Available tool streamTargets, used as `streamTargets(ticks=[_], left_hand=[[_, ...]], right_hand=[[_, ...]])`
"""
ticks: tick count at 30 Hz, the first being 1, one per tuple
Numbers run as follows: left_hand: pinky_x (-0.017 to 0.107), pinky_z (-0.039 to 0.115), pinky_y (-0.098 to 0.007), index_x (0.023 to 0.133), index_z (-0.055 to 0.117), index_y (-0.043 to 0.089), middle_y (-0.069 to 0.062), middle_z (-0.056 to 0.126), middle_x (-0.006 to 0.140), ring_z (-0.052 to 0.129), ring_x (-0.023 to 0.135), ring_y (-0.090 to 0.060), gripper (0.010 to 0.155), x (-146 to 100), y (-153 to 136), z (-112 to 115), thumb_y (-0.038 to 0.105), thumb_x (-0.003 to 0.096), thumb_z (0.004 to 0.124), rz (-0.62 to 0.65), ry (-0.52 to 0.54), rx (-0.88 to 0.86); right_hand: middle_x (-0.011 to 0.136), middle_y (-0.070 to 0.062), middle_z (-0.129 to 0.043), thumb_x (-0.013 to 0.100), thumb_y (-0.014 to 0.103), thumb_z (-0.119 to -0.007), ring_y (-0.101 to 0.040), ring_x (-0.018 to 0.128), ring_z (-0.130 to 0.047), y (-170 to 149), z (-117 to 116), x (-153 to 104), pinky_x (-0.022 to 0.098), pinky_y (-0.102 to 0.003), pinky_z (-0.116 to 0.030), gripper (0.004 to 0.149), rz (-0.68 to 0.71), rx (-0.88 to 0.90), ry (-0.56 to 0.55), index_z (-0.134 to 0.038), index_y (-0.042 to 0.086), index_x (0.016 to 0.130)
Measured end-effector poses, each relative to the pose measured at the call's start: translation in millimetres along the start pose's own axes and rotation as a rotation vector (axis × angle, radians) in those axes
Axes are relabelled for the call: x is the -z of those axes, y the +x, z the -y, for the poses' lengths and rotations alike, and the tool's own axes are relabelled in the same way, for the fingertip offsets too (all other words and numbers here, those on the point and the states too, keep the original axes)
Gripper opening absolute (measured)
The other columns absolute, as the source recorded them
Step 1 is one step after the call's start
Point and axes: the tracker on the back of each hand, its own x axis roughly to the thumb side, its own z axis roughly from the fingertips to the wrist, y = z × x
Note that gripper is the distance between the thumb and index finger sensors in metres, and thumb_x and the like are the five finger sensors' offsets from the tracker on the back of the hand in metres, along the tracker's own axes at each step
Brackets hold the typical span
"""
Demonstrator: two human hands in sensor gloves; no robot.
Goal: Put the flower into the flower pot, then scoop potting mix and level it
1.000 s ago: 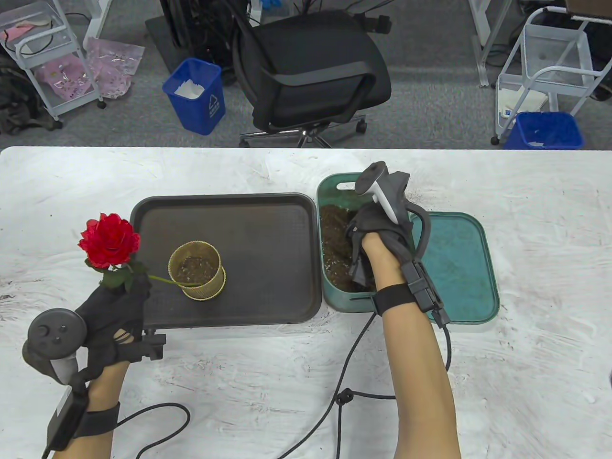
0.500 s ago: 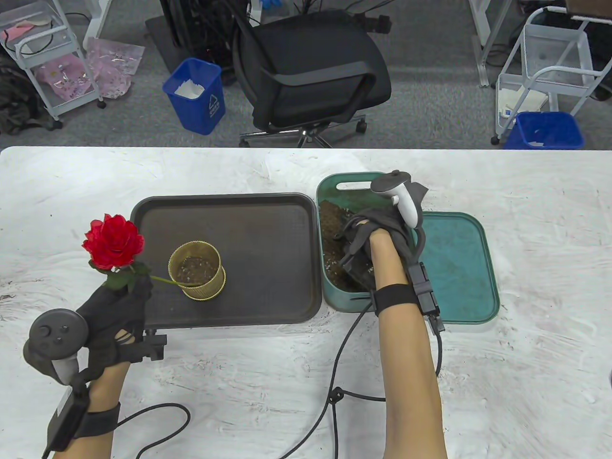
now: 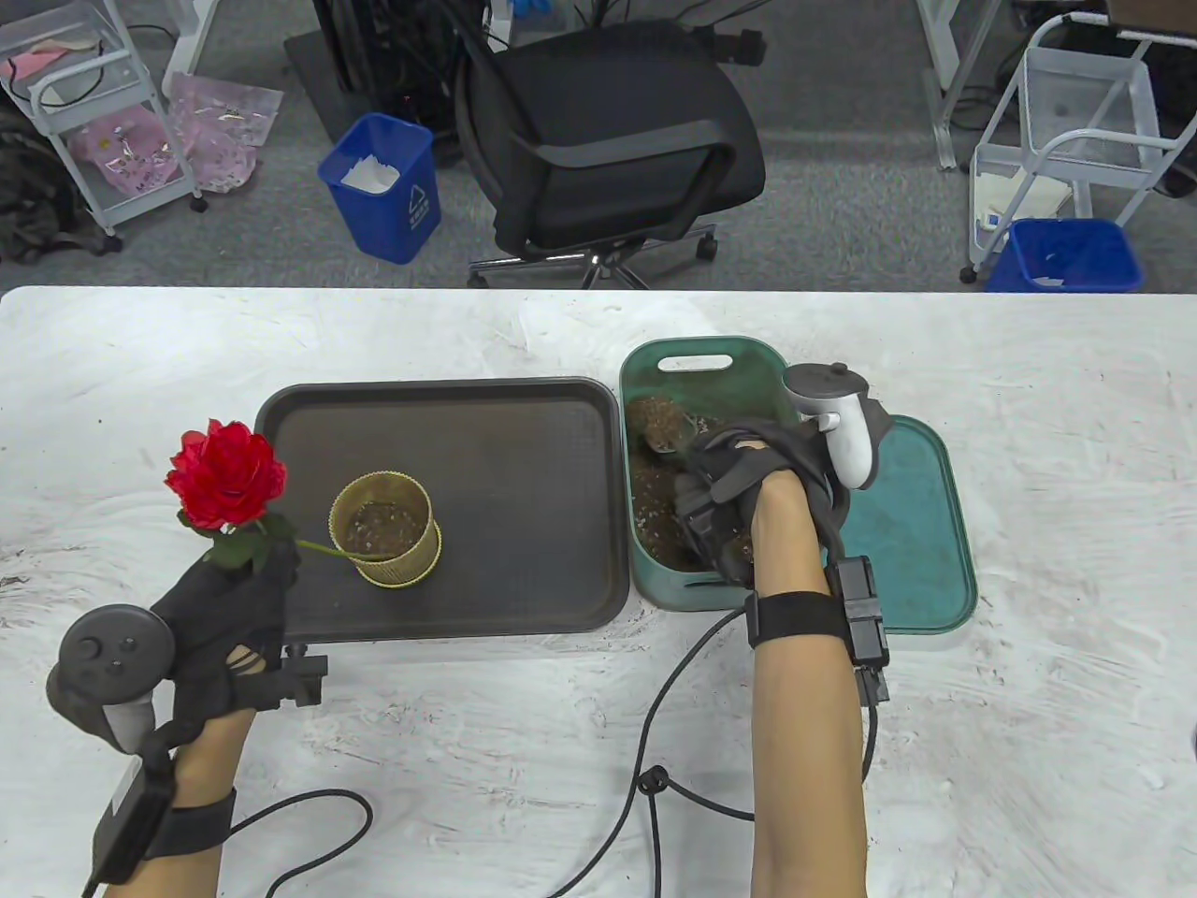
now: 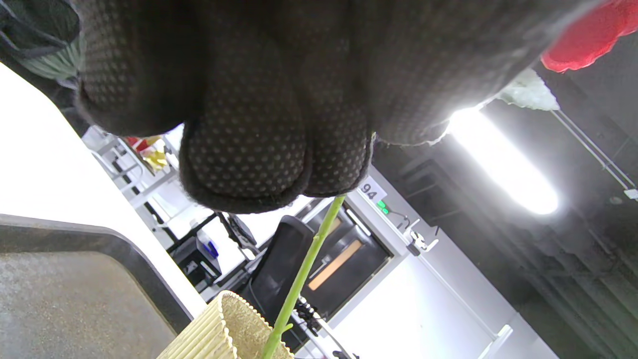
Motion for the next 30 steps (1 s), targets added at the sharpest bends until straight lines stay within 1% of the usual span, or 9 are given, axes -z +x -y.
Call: streamTargets(ticks=[5, 8, 11, 13, 17, 20, 22, 25, 30], left_hand=[[0.035, 0.096, -0.036, 0.076, 0.098, 0.021, 0.004, 0.107, 0.059, 0.116, 0.037, -0.019, 0.042, -1, 1, 1, 0.047, 0.0422, 0.093, 0.006, -0.002, -0.001], [0.035, 0.096, -0.036, 0.076, 0.098, 0.021, 0.004, 0.107, 0.059, 0.116, 0.036, -0.019, 0.042, -1, 1, 1, 0.047, 0.0422, 0.093, 0.008, -0.003, 0.000], [0.035, 0.096, -0.036, 0.076, 0.098, 0.021, 0.004, 0.107, 0.059, 0.116, 0.037, -0.019, 0.043, -1, 1, 1, 0.047, 0.0422, 0.093, 0.008, -0.002, 0.002], [0.035, 0.096, -0.036, 0.076, 0.098, 0.021, 0.004, 0.107, 0.059, 0.116, 0.037, -0.019, 0.042, -1, 1, 1, 0.047, 0.0423, 0.093, 0.007, -0.003, 0.001], [0.035, 0.096, -0.036, 0.076, 0.098, 0.021, 0.004, 0.107, 0.059, 0.116, 0.037, -0.019, 0.042, -1, 1, 1, 0.047, 0.0423, 0.093, 0.005, -0.002, 0.001], [0.035, 0.096, -0.036, 0.076, 0.098, 0.021, 0.004, 0.107, 0.059, 0.116, 0.037, -0.019, 0.043, -1, 1, 1, 0.047, 0.0423, 0.093, 0.004, -0.002, 0.001], [0.035, 0.096, -0.036, 0.076, 0.098, 0.021, 0.004, 0.107, 0.059, 0.116, 0.037, -0.019, 0.043, -1, 1, 1, 0.047, 0.0423, 0.093, 0.003, -0.002, 0.000], [0.035, 0.096, -0.036, 0.076, 0.098, 0.021, 0.004, 0.107, 0.059, 0.116, 0.036, -0.019, 0.042, -1, 1, 1, 0.047, 0.0424, 0.093, 0.002, -0.002, -0.001], [0.035, 0.096, -0.036, 0.076, 0.098, 0.021, 0.004, 0.107, 0.059, 0.115, 0.037, -0.019, 0.042, -1, 2, 1, 0.047, 0.0424, 0.093, 0.001, -0.002, -0.002]], right_hand=[[0.064, -0.016, -0.095, 0.044, 0.029, -0.072, -0.030, 0.031, -0.108, -1, 9, -20, 0.015, -0.039, -0.097, 0.053, 0.041, 0.035, -0.027, -0.069, 0.000, 0.088], [0.064, -0.017, -0.096, 0.044, 0.030, -0.072, -0.030, 0.031, -0.108, 7, 12, -38, 0.015, -0.039, -0.097, 0.053, 0.087, 0.025, -0.028, -0.069, 0.000, 0.088], [0.063, -0.017, -0.096, 0.044, 0.030, -0.072, -0.029, 0.031, -0.108, 20, 9, -58, 0.015, -0.039, -0.097, 0.053, 0.143, -0.020, -0.025, -0.069, 0.000, 0.087], [0.063, -0.017, -0.096, 0.044, 0.030, -0.072, -0.029, 0.030, -0.108, 29, 0, -69, 0.015, -0.038, -0.097, 0.053, 0.190, -0.048, 0.005, -0.069, 0.000, 0.087], [0.063, -0.017, -0.096, 0.045, 0.031, -0.072, -0.029, 0.030, -0.108, 45, -32, -83, 0.014, -0.038, -0.097, 0.053, 0.267, -0.095, 0.090, -0.069, 0.000, 0.087], [0.063, -0.017, -0.096, 0.045, 0.031, -0.072, -0.029, 0.030, -0.108, 52, -60, -85, 0.014, -0.038, -0.097, 0.053, 0.298, -0.143, 0.150, -0.069, 0.000, 0.087], [0.063, -0.017, -0.096, 0.045, 0.031, -0.072, -0.029, 0.030, -0.108, 55, -88, -81, 0.014, -0.037, -0.097, 0.053, 0.309, -0.184, 0.205, -0.069, 0.000, 0.088], [0.064, -0.017, -0.096, 0.045, 0.031, -0.072, -0.029, 0.030, -0.108, 54, -121, -73, 0.014, -0.037, -0.097, 0.053, 0.311, -0.236, 0.264, -0.069, 0.000, 0.088], [0.064, -0.017, -0.096, 0.045, 0.031, -0.072, -0.029, 0.030, -0.108, 50, -166, -61, 0.014, -0.037, -0.097, 0.053, 0.293, -0.333, 0.298, -0.069, 0.000, 0.088]])
